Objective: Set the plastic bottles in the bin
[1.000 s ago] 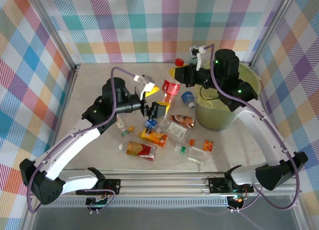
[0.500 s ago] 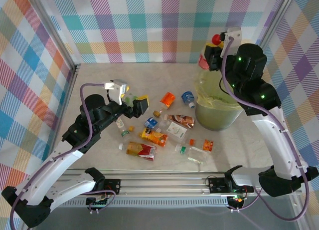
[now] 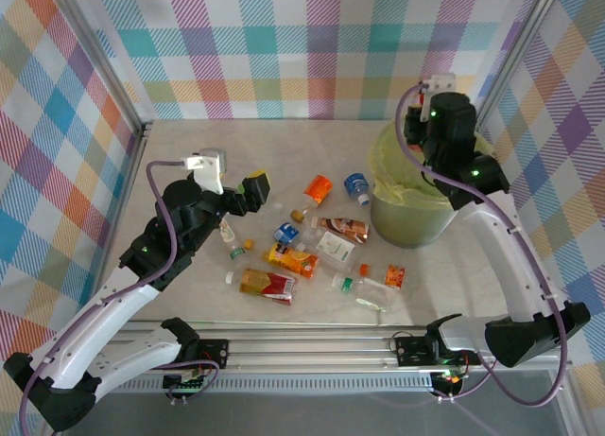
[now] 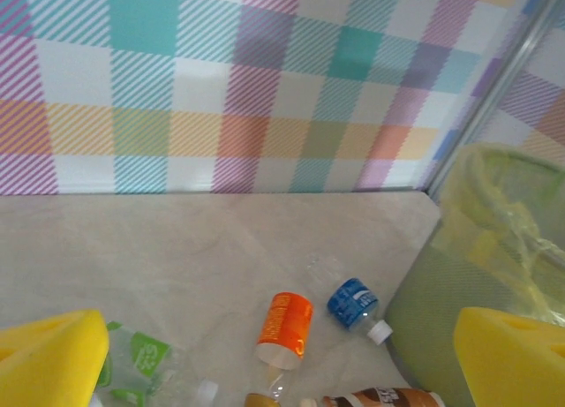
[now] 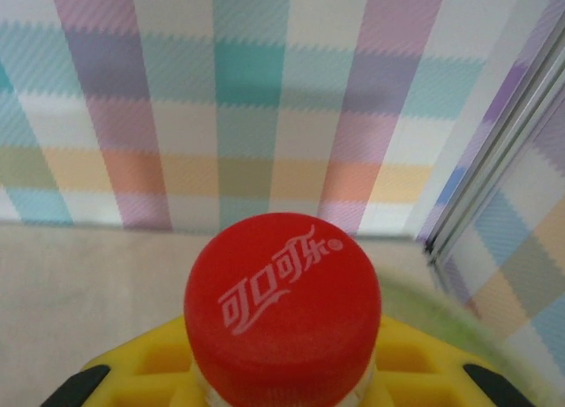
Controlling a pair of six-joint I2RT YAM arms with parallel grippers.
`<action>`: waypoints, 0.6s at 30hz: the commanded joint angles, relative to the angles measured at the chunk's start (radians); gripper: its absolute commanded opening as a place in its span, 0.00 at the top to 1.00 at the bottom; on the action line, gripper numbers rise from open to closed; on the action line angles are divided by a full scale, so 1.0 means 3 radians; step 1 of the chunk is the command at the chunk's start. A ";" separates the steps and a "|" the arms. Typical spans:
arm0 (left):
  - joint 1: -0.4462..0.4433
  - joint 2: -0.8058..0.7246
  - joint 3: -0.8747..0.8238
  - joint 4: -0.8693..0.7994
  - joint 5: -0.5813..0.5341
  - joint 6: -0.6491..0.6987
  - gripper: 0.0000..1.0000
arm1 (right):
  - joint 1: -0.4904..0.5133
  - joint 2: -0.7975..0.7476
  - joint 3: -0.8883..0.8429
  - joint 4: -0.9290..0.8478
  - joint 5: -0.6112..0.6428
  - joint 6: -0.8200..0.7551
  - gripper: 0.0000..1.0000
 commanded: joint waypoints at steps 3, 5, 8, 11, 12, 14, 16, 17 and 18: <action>-0.0030 0.0103 0.0053 -0.0244 -0.0489 -0.0251 0.00 | 0.0003 -0.0089 -0.0409 -0.0004 -0.0216 0.0423 0.82; -0.0017 0.0174 0.0114 -0.0454 -0.0645 -0.0367 0.00 | 0.0003 -0.0089 -0.0536 0.0013 -0.0256 0.0486 0.80; 0.0015 0.0247 0.0158 -0.0626 -0.0758 -0.0515 0.00 | 0.0001 -0.0053 -0.0676 0.0056 -0.0287 0.0536 0.77; 0.0044 0.0272 0.0143 -0.0696 -0.0766 -0.0618 0.00 | -0.0002 -0.0010 -0.0779 0.0100 -0.0311 0.0571 0.74; 0.0052 0.0284 0.0138 -0.0709 -0.0757 -0.0641 0.00 | -0.0002 0.0004 -0.0807 0.0116 -0.0321 0.0583 0.74; 0.0066 0.0290 0.0127 -0.0726 -0.0745 -0.0664 0.00 | -0.0007 0.0033 -0.0858 0.0147 -0.0342 0.0616 0.73; 0.0075 0.0294 0.0122 -0.0749 -0.0742 -0.0676 0.00 | -0.0021 0.0056 -0.0918 0.0194 -0.0362 0.0643 0.71; 0.0083 0.0296 0.0118 -0.0761 -0.0750 -0.0680 0.00 | -0.0036 0.0063 -0.0949 0.0220 -0.0389 0.0659 0.70; 0.0088 0.0290 0.0114 -0.0771 -0.0758 -0.0679 0.00 | -0.0054 0.0067 -0.0980 0.0249 -0.0426 0.0670 0.70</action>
